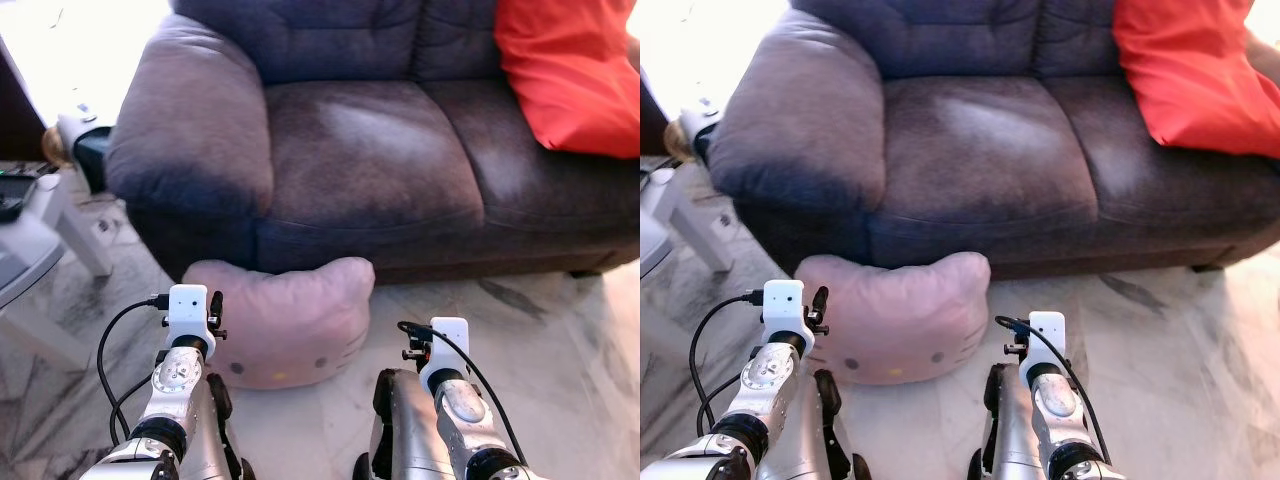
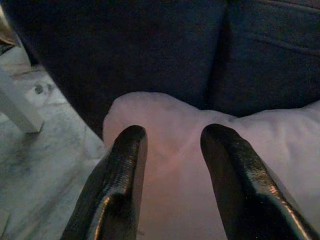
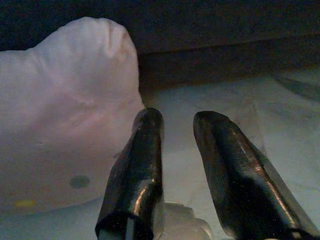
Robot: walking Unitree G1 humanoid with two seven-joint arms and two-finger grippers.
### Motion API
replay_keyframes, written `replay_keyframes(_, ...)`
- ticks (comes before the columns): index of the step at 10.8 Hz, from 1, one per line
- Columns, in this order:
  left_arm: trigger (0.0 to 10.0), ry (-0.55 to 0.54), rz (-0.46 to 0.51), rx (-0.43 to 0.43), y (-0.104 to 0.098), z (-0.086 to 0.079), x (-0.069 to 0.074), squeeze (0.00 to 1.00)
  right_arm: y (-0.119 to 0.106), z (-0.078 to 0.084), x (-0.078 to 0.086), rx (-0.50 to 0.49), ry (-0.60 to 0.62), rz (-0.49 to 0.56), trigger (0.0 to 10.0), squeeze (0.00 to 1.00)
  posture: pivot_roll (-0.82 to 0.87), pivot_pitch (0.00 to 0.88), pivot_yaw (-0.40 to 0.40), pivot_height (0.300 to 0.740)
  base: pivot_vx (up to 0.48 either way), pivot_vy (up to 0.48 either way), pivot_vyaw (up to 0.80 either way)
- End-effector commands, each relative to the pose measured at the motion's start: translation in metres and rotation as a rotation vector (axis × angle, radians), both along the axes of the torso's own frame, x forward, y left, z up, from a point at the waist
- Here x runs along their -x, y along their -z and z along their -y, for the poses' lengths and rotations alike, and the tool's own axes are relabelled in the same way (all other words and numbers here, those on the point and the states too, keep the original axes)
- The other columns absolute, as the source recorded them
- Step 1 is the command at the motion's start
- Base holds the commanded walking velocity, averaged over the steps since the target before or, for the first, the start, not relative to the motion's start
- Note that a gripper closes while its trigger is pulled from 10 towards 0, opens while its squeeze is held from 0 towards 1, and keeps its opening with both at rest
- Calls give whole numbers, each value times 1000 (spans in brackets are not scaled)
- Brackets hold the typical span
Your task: Move the pillow to the sofa from floor
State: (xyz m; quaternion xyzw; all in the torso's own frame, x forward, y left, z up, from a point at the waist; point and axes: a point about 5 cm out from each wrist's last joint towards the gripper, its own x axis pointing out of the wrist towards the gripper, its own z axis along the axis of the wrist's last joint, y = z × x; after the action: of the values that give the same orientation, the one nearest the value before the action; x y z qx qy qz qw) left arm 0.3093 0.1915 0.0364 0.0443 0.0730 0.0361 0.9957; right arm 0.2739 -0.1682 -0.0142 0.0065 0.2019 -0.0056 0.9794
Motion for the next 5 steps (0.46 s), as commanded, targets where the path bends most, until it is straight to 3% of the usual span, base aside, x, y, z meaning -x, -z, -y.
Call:
replay_keyframes(1,10000,5,-19,-3,2,1,0,0,0,1,1,12,-14,-1,10000,0,84,90,-80,494,0,0,431)
replay_keyframes(3,10000,0,-22,-11,2,0,1,0,1,1,1,-4,0,-6,10000,0,84,82,-78,494,0,0,609)
replay_keyframes(5,10000,0,-26,-16,3,0,1,0,1,1,1,-8,2,-4,10000,0,84,74,-78,494,122,0,0)
